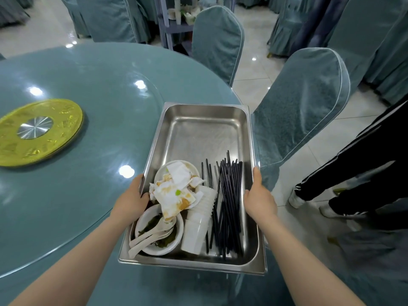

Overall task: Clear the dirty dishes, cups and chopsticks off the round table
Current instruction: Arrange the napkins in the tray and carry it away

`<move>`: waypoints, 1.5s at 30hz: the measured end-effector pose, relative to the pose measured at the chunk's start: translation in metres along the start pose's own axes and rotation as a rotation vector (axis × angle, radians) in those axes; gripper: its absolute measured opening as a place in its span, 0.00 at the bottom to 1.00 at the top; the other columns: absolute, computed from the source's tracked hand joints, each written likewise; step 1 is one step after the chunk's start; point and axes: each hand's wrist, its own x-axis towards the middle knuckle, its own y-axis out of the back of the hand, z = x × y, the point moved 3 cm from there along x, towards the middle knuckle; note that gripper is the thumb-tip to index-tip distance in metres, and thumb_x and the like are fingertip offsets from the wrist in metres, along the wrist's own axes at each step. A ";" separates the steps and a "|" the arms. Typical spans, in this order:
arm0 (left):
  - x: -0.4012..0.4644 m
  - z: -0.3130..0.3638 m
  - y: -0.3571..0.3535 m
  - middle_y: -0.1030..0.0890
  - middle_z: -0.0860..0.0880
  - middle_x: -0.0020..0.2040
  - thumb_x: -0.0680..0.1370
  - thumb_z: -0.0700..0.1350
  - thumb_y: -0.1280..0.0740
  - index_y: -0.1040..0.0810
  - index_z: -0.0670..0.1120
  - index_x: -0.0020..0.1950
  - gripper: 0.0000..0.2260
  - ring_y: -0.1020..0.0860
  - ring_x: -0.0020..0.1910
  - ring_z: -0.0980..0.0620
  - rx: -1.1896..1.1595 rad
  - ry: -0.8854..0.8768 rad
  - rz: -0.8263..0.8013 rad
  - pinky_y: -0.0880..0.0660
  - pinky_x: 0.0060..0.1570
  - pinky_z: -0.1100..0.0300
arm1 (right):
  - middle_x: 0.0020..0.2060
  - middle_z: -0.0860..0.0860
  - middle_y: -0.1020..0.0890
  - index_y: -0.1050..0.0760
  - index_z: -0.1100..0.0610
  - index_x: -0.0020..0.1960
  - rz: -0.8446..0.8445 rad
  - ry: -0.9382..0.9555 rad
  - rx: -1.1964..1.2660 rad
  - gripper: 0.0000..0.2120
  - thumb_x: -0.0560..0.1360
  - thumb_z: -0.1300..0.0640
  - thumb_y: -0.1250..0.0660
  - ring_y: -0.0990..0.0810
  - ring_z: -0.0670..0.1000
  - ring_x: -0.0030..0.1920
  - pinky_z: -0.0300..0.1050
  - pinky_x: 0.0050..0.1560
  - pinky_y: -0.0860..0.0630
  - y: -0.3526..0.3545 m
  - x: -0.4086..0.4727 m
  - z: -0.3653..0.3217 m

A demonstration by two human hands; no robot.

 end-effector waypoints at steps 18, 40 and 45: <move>-0.043 -0.022 -0.024 0.23 0.50 0.59 0.81 0.46 0.45 0.55 0.62 0.77 0.29 0.27 0.39 0.50 -0.125 0.029 -0.053 0.29 0.45 0.54 | 0.29 0.50 0.27 0.61 0.39 0.76 -0.004 -0.009 0.084 0.37 0.77 0.58 0.43 0.28 0.50 0.29 0.40 0.25 0.40 0.001 -0.028 0.015; -0.245 -0.041 0.031 0.24 0.52 0.66 0.78 0.49 0.38 0.38 0.60 0.73 0.24 0.23 0.59 0.47 -0.219 -0.311 0.075 0.32 0.47 0.58 | 0.47 0.39 0.20 0.37 0.39 0.72 0.242 0.009 0.423 0.31 0.75 0.64 0.39 0.24 0.35 0.38 0.27 0.33 0.32 0.049 -0.292 0.084; -0.277 0.025 0.030 0.29 0.52 0.70 0.77 0.45 0.37 0.36 0.56 0.74 0.25 0.30 0.68 0.47 -0.272 -0.490 0.000 0.33 0.59 0.55 | 0.52 0.46 0.18 0.37 0.42 0.73 0.396 -0.082 0.439 0.31 0.75 0.64 0.38 0.24 0.37 0.38 0.29 0.37 0.30 0.118 -0.352 0.128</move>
